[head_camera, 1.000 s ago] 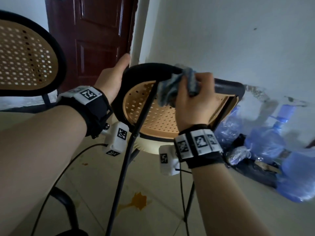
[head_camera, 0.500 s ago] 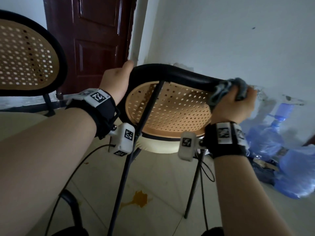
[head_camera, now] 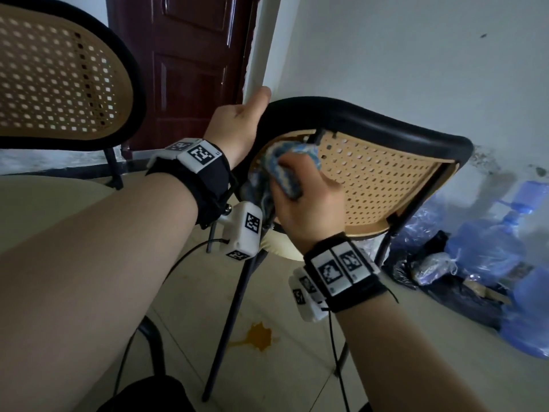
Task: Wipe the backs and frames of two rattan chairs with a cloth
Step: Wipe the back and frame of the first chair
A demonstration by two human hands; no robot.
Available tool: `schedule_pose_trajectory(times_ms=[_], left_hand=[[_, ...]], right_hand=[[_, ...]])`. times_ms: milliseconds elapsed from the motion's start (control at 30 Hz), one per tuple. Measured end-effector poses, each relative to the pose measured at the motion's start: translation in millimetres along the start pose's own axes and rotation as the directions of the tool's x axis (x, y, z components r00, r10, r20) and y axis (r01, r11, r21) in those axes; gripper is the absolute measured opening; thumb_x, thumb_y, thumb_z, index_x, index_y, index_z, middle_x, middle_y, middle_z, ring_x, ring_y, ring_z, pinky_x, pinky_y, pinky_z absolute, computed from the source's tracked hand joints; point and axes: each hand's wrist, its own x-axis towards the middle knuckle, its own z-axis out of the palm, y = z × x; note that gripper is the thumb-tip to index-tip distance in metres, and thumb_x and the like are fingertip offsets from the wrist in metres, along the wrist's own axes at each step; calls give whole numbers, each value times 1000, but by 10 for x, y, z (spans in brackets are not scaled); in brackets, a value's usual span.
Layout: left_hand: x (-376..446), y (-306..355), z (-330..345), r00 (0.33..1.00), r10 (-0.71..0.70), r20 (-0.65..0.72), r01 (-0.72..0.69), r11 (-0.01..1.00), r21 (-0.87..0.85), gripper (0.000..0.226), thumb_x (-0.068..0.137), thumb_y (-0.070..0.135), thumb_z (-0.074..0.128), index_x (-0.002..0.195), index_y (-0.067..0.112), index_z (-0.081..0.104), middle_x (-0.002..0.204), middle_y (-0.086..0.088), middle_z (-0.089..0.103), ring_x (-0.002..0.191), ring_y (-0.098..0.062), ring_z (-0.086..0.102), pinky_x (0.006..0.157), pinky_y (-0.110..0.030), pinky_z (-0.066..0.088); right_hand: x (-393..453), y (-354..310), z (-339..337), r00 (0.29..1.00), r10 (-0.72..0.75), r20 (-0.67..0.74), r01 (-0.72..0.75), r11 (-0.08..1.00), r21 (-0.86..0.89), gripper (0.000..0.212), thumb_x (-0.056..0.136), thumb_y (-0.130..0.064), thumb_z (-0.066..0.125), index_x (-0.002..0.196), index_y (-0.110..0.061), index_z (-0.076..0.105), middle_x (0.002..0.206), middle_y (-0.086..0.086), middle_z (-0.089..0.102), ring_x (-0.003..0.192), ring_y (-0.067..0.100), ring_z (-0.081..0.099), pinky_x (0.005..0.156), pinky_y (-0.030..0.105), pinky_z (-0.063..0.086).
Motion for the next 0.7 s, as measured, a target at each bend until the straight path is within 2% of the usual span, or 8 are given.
schedule_pose_trajectory(times_ms=[67, 167, 400, 467, 533, 633, 667, 700], left_hand=[[12, -12, -6, 1000, -9, 15, 9, 1000, -2, 53, 93, 66, 48, 78, 15, 49, 75, -7, 44, 61, -14, 43, 44, -18, 31], [20, -28, -18, 998, -17, 53, 18, 999, -29, 51, 91, 68, 48, 80, 18, 49, 77, -5, 44, 67, -17, 45, 61, -27, 36], [11, -28, -1, 999, 11, 52, -10, 999, -35, 51, 93, 67, 48, 78, 17, 49, 77, -4, 44, 68, -18, 44, 64, -31, 35], [3, -32, -2, 999, 12, 44, -11, 1000, -14, 52, 93, 67, 47, 78, 17, 50, 77, -4, 44, 67, -17, 44, 59, -26, 36], [0, -22, 9, 999, 21, 26, -21, 1000, 1, 54, 93, 66, 48, 73, 16, 47, 73, -6, 42, 63, -15, 42, 46, -19, 32], [-2, -7, 12, 1000, 21, 11, -22, 1000, 7, 52, 93, 65, 48, 74, 17, 50, 74, -5, 44, 61, -15, 42, 39, -16, 28], [-3, -6, 9, 1000, 20, 9, -20, 1000, 2, 51, 93, 65, 48, 76, 17, 50, 75, -4, 44, 60, -15, 41, 39, -16, 28], [-8, -4, 7, 1000, 21, 7, -21, 1000, -2, 50, 94, 64, 48, 76, 17, 50, 75, -4, 44, 60, -14, 41, 39, -17, 28]], right_hand=[[43, -47, 147, 998, 48, 47, -43, 994, -101, 21, 85, -17, 66, 105, -12, 70, 74, 10, 70, 56, 34, 62, 49, 39, 53], [99, -127, 327, 975, 148, 163, -118, 976, -184, 22, 84, -13, 61, 105, -10, 68, 74, 16, 67, 62, 39, 62, 53, 40, 52], [40, -107, 419, 906, 221, 361, -144, 963, -229, 19, 88, -8, 54, 106, -10, 56, 90, 17, 63, 79, 39, 62, 61, 40, 49], [30, -105, 381, 918, 221, 329, -164, 967, -193, 19, 89, -10, 54, 107, -10, 59, 89, 17, 64, 78, 39, 61, 62, 40, 51], [59, -121, 305, 955, 225, 195, -215, 974, -71, 18, 89, -9, 57, 105, -7, 64, 86, 17, 68, 74, 37, 64, 64, 36, 52], [190, -119, 195, 966, 252, -56, -252, 968, 23, 16, 86, -12, 63, 101, -10, 68, 75, 9, 70, 61, 25, 62, 62, 11, 39], [222, -118, 180, 962, 264, -75, -263, 964, 27, 15, 86, -14, 63, 101, -12, 67, 74, 7, 69, 61, 23, 62, 62, 8, 37], [234, -128, 184, 958, 281, -54, -279, 960, 34, 16, 87, -15, 62, 102, -13, 66, 77, 7, 69, 64, 25, 63, 63, 13, 42]])
